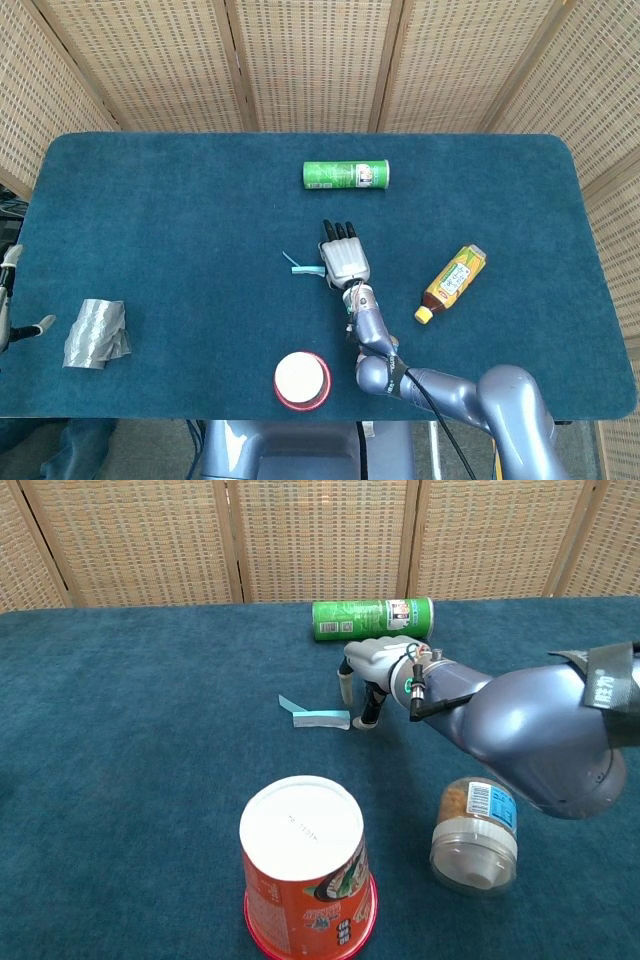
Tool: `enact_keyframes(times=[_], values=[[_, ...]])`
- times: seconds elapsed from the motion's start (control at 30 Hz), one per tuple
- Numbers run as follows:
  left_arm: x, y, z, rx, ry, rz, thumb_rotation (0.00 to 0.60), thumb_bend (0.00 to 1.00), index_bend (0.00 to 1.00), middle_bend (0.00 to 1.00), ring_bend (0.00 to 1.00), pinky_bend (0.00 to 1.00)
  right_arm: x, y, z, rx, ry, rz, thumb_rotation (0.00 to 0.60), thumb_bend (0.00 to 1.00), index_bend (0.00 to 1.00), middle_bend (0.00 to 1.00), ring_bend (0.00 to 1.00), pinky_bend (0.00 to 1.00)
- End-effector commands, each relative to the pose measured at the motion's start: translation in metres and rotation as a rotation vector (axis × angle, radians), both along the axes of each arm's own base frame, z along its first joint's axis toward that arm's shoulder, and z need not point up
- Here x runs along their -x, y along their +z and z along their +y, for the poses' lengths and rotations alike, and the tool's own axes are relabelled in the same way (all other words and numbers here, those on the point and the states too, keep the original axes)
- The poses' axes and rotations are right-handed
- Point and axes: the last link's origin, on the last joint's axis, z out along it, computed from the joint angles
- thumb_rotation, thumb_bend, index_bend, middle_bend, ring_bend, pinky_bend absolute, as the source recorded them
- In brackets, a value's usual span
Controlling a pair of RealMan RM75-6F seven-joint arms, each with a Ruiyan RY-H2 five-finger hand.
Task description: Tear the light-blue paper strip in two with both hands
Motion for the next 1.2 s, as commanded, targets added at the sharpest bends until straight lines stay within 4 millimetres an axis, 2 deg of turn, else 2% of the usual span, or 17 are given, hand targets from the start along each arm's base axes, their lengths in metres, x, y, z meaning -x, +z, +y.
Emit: enact_keyframes(times=[0.03,0.4,0.8,1.2], values=[[0.0,-0.0006,0.0002,0.003,0.001,0.001,0.6,0.0,0.0,0.0,0.0,0.0,-0.0028,-0.0025,0.0021,-0.009,-0.003,-0.001,0.6,0.36,0.42,0.0,0.0,0.0],[-0.0004,-0.0014,-0.0004,0.006,0.001,0.004,0.6,0.0,0.0,0.0,0.0,0.0,-0.0061,-0.0093,0.0041,-0.011,0.006,-0.004,0.6,0.36,0.42,0.0,0.0,0.0],[0.0,-0.001,0.0,0.009,0.002,0.0,0.6,0.0,0.0,0.0,0.0,0.0,-0.0009,-0.0109,0.0009,0.001,0.001,0.002,0.6,0.36,0.49,0.0,0.0,0.0],[-0.0004,-0.0015,-0.0004,0.013,0.001,-0.001,0.6,0.0,0.0,0.0,0.0,0.0,-0.0026,-0.0122,0.0026,-0.001,0.013,-0.023,0.6,0.46,0.56,0.0,0.0,0.0]])
